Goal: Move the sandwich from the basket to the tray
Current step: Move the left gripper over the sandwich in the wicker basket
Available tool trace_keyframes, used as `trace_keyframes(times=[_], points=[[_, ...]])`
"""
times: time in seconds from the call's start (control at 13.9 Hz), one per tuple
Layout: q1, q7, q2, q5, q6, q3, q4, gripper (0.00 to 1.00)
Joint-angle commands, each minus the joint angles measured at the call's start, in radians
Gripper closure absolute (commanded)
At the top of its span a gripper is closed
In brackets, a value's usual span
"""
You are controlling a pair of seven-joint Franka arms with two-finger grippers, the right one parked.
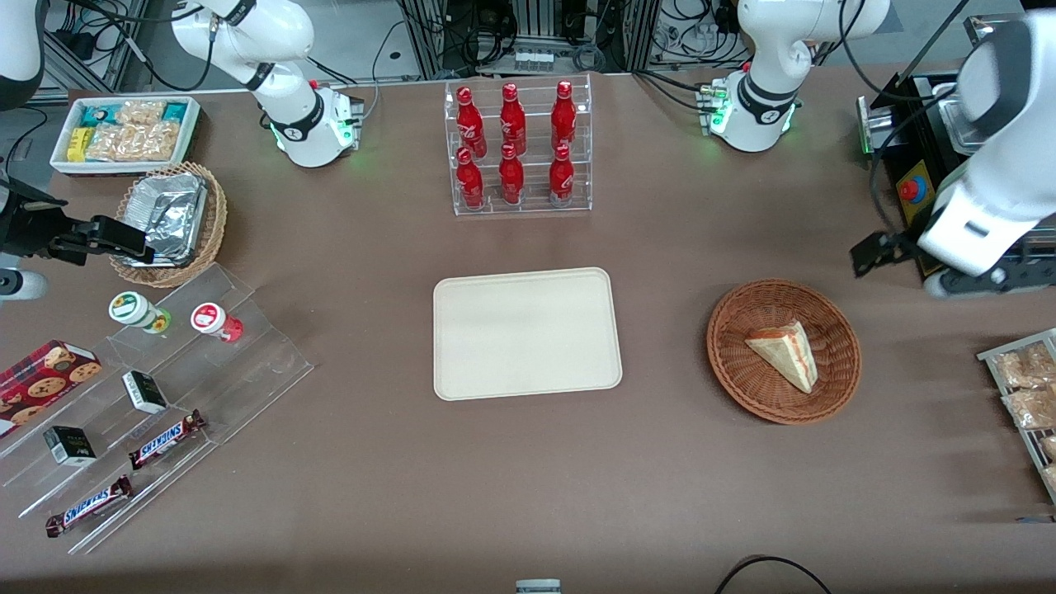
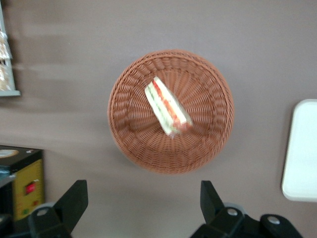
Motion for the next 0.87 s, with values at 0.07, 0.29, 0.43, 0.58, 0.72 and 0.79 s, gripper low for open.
trace_keyframes(times=[0.07,0.29,0.43,0.58,0.72,0.79], points=[[0.0,-0.191,0.026,0.01,0.159,-0.005,-0.123,0.0],[-0.013,-0.337,0.119,0.01,0.246,-0.007,-0.126,0.0],[-0.043,-0.417,0.171,0.013,0.285,-0.008,-0.128,0.0],[-0.048,-0.465,0.207,0.013,0.326,-0.008,-0.132,0.0],[-0.048,-0.466,0.221,0.013,0.342,-0.007,-0.134,0.0],[-0.046,-0.466,0.233,0.013,0.343,-0.007,-0.131,0.0]])
